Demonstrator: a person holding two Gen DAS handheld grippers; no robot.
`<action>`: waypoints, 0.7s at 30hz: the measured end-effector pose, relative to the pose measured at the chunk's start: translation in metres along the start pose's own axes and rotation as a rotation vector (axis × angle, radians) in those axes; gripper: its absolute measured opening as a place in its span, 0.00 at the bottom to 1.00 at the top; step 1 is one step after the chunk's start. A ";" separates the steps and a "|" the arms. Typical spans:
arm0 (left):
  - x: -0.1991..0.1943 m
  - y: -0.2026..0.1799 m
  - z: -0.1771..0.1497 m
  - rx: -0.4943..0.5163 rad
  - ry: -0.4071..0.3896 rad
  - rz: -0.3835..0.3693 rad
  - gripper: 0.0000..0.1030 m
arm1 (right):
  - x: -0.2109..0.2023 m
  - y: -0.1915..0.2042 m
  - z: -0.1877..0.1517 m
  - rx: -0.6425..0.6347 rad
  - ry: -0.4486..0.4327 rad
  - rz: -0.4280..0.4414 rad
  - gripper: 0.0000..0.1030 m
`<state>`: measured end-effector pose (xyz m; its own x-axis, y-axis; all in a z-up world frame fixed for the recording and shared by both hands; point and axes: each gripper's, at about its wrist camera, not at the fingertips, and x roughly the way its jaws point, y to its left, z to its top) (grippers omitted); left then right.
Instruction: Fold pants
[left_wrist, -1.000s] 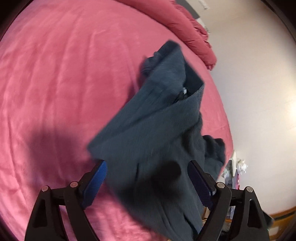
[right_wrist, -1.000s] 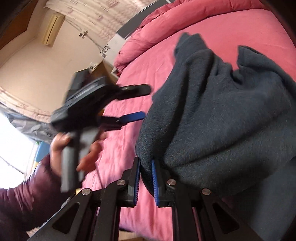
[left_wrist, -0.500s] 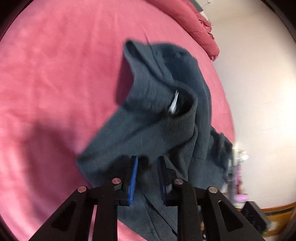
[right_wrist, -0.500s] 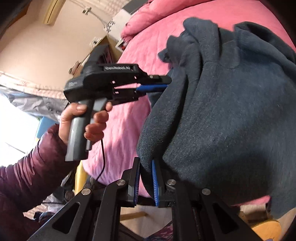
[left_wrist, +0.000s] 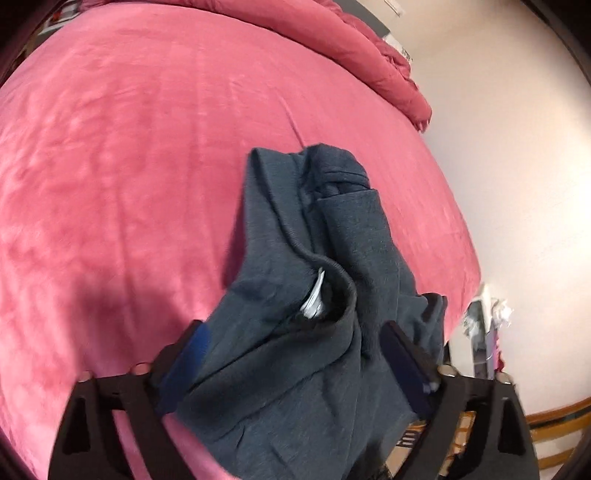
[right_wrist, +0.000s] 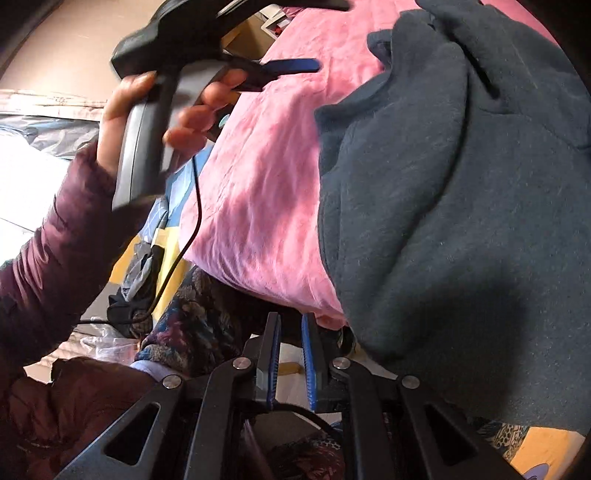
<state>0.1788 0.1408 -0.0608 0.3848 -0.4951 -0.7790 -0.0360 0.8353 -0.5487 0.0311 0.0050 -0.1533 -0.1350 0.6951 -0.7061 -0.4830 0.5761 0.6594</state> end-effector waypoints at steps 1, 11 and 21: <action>0.006 -0.004 0.004 0.007 -0.004 0.010 0.97 | -0.002 -0.001 0.000 0.008 -0.018 0.001 0.16; 0.051 0.006 0.033 -0.069 0.071 0.012 0.83 | -0.124 -0.069 0.000 0.295 -0.417 -0.072 0.50; 0.034 0.016 0.022 0.001 -0.002 0.034 0.21 | -0.175 -0.226 0.008 0.944 -0.791 0.031 0.68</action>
<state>0.2113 0.1425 -0.0893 0.3848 -0.4661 -0.7967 -0.0478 0.8519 -0.5215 0.1706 -0.2435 -0.1764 0.5842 0.5940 -0.5530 0.3703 0.4112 0.8330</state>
